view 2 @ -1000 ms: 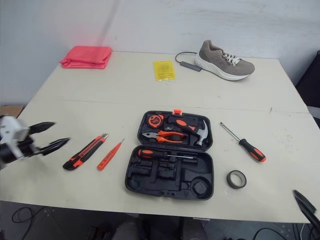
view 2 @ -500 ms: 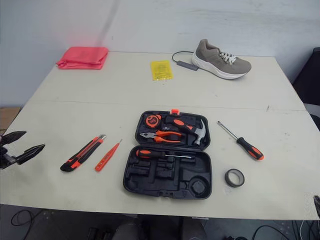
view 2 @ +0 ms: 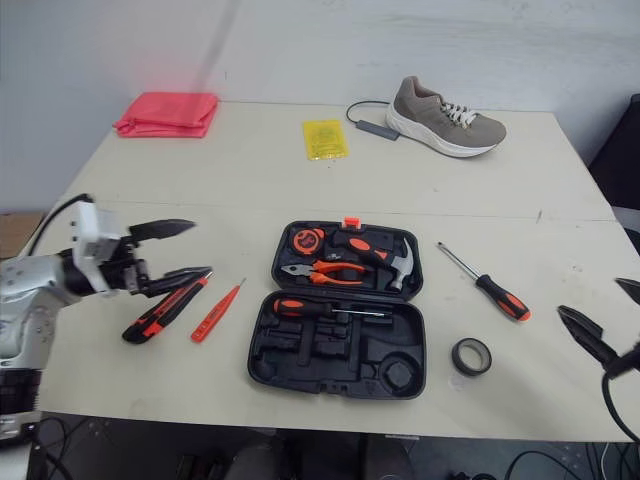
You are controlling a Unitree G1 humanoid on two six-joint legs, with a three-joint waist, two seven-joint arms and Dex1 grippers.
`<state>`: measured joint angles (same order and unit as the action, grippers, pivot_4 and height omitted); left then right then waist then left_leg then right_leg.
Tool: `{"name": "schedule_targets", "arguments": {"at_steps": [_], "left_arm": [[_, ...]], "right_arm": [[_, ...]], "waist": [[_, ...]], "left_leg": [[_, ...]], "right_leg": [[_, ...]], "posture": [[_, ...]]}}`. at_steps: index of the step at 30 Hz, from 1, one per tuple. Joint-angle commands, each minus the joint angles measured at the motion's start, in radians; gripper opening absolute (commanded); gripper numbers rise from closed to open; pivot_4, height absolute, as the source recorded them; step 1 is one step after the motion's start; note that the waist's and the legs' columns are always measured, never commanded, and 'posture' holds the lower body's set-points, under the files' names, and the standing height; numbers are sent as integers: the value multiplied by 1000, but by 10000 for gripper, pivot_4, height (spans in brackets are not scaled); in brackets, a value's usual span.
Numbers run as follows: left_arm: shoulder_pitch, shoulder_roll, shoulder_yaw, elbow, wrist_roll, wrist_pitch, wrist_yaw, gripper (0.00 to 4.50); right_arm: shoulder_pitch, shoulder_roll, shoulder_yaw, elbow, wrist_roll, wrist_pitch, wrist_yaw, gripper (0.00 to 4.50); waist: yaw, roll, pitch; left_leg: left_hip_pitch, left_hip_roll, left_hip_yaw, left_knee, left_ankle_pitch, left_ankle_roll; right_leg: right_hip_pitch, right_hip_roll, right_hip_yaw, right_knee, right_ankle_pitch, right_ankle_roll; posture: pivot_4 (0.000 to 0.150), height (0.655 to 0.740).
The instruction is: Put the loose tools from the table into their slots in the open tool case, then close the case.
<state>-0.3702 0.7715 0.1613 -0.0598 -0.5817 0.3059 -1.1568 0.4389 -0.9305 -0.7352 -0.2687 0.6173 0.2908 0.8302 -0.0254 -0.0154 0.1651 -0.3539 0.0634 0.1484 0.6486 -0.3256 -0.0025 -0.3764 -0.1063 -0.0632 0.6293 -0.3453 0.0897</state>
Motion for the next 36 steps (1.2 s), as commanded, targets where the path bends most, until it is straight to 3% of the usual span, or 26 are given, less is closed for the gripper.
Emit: {"name": "schedule_targets", "arguments": {"at_steps": [1,7,18,32,36], "left_arm": [[-42,-15,-54,-91,-46,51,-34,44505],[-97,-71,-139,-153,-67,99,-73,44505],[-65,-74,-175,-191,-44,93,-111,44505],[-86,-82,-173,-230,-54,127,-85,44505],[-91,-74,-181,-234,-66,162,-93,45000]], "right_arm": [[-72,-50,69,42,-3,56,53,45000],[-278,-115,267,281,-89,96,153,45000],[-592,-88,483,723,-281,-88,275,45000],[-753,-43,572,878,-341,-102,364,45000],[-750,-39,575,885,-344,-100,382,33181]], "waist": [[1,0,0],[1,-1,1],[-2,2,4],[-4,6,6],[-3,6,6]], "left_leg": [[-1,0,0,0,0,0],[-1,1,2,4,1,0],[-2,1,4,10,1,1],[-2,2,4,13,1,1],[-2,3,4,13,1,1]], "right_leg": [[0,1,0,0,0,0],[0,9,3,-1,2,3],[0,10,5,0,2,4],[0,11,6,1,3,5],[0,11,7,1,3,5]], "posture": [[1500,7400],[1500,7400],[1500,7400],[1500,7400],[1500,7400]]}}
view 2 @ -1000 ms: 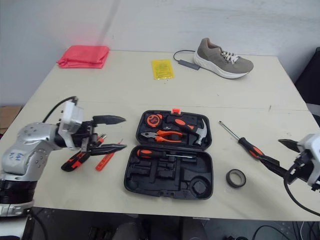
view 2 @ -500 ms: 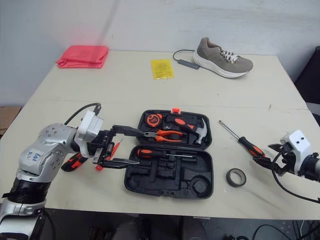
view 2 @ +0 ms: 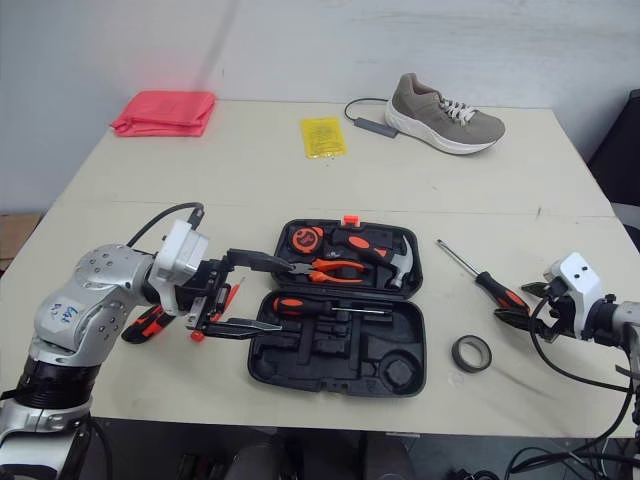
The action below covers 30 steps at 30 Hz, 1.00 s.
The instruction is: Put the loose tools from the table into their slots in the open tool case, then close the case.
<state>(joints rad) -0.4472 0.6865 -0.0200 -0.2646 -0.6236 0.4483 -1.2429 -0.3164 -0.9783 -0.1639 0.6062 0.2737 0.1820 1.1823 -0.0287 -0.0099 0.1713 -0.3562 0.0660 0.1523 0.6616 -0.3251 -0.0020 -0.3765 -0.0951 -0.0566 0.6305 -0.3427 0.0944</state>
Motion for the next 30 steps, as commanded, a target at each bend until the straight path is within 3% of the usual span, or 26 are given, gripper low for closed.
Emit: {"name": "schedule_targets", "arguments": {"at_steps": [1,2,5,16,21,30], "left_arm": [[-15,11,-2,-31,-25,23,-10,45000],[-15,10,-2,-31,-26,27,-13,45000],[-21,3,-3,-28,-24,27,-19,45000],[-22,-77,20,1,18,-115,-1,45000],[-18,-70,13,16,30,-178,-44,45000],[27,30,63,36,-30,-119,-122,45000]], "right_arm": [[7,11,1,11,2,5,36,28656],[9,12,-1,10,4,3,39,22194],[19,9,-5,-1,11,14,53,9747],[46,15,-135,-85,72,-116,23,10082],[103,-34,-165,-292,108,-71,65,10082],[106,-116,-53,-857,248,305,55,10082]], "waist": [[1,0,0],[1,0,0],[1,0,0],[2,2,1],[2,5,3],[2,5,4]], "left_leg": [[0,0,0,0,0,0],[0,0,0,0,0,0],[0,0,0,0,0,0],[-1,-1,0,1,0,0],[-1,-1,0,1,0,0],[-1,1,0,0,-1,0]], "right_leg": [[0,0,0,0,0,0],[0,0,0,0,0,0],[0,0,0,0,0,0],[0,0,0,0,0,1],[-1,0,1,0,1,1],[-1,-2,2,0,1,1]], "posture": [[1500,7400],[1500,7400],[1500,7400],[1500,7400],[1500,7400],[1500,7400]]}}
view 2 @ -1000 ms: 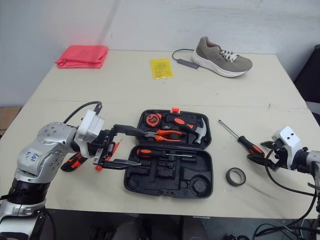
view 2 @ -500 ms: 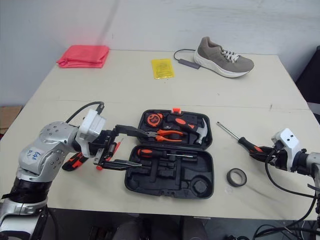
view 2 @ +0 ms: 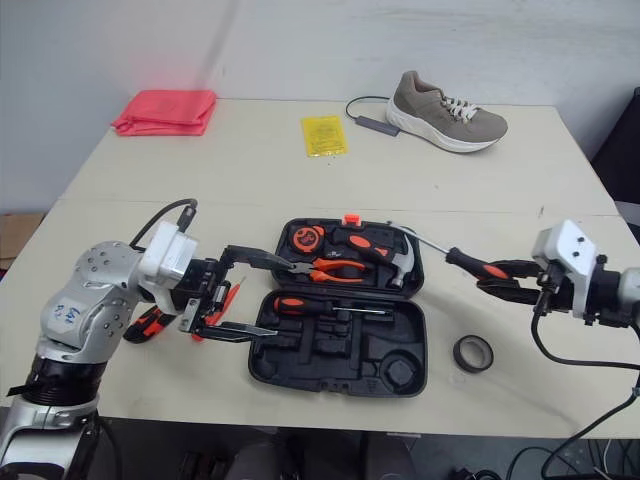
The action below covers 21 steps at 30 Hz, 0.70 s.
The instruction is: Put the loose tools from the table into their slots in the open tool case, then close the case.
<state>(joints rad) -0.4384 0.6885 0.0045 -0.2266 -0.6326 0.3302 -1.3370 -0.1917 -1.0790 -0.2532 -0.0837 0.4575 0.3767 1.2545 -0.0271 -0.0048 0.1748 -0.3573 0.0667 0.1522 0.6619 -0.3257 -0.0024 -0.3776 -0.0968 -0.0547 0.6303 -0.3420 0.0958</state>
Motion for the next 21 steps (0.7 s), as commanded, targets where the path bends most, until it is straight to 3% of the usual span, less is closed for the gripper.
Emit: {"name": "schedule_targets", "arguments": {"at_steps": [1,10,16,21], "left_arm": [[31,41,44,5,-17,-6,-40,45000],[109,81,66,43,21,-57,-51,45000],[128,84,58,39,29,-65,-38,45000],[134,85,55,34,33,-64,-31,45000]], "right_arm": [[-25,-12,63,-229,85,159,-34,10082],[-110,-26,280,-426,31,304,-105,10082],[-148,15,427,-409,-75,264,-117,10082],[-152,35,475,-362,-132,236,-115,10082]], "waist": [[0,-1,1],[1,-2,1],[1,-2,1],[1,-2,1]], "left_leg": [[0,0,0,0,0,0],[-5,-1,-2,2,-3,3],[-17,-2,-1,5,-2,4],[-17,-2,0,7,-2,4]], "right_leg": [[0,-1,0,0,0,0],[-2,-7,-4,-2,0,0],[-14,-6,-5,2,1,0],[-15,-2,-5,6,0,0]], "posture": [[1500,7400],[1500,7400],[1500,7400],[1500,7400]]}}
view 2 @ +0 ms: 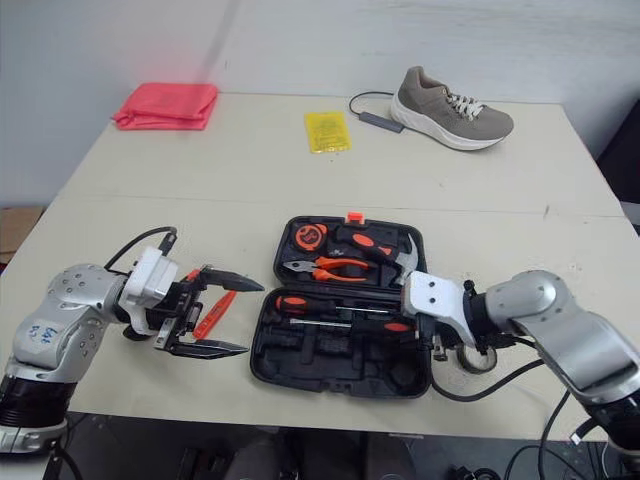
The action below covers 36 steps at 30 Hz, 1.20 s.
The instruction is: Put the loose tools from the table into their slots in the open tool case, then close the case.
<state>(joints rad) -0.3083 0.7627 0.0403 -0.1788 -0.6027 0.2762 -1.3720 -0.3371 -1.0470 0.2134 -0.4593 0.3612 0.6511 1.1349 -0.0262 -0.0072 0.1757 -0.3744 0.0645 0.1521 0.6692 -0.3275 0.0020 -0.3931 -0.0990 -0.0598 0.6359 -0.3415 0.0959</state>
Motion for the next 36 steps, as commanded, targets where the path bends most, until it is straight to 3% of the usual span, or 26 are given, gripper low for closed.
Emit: {"name": "schedule_targets", "arguments": {"at_steps": [1,23,36], "left_arm": [[5,11,19,-16,3,-9,5,45000],[27,17,27,-38,-8,12,21,45000],[26,10,22,-37,-5,8,26,45000]], "right_arm": [[-5,2,12,21,-44,-46,8,10082],[-5,3,-17,158,-41,-83,56,10082],[7,-17,-8,143,-53,-74,96,10082]], "waist": [[1,0,0],[1,-3,-2],[3,-3,-2]], "left_leg": [[0,0,0,0,0,0],[0,0,0,2,0,0],[0,0,0,2,0,0]], "right_leg": [[0,0,0,0,0,0],[1,0,0,1,0,0],[1,0,0,2,0,0]], "posture": [[1500,7400],[1500,7400],[1500,7400]]}}
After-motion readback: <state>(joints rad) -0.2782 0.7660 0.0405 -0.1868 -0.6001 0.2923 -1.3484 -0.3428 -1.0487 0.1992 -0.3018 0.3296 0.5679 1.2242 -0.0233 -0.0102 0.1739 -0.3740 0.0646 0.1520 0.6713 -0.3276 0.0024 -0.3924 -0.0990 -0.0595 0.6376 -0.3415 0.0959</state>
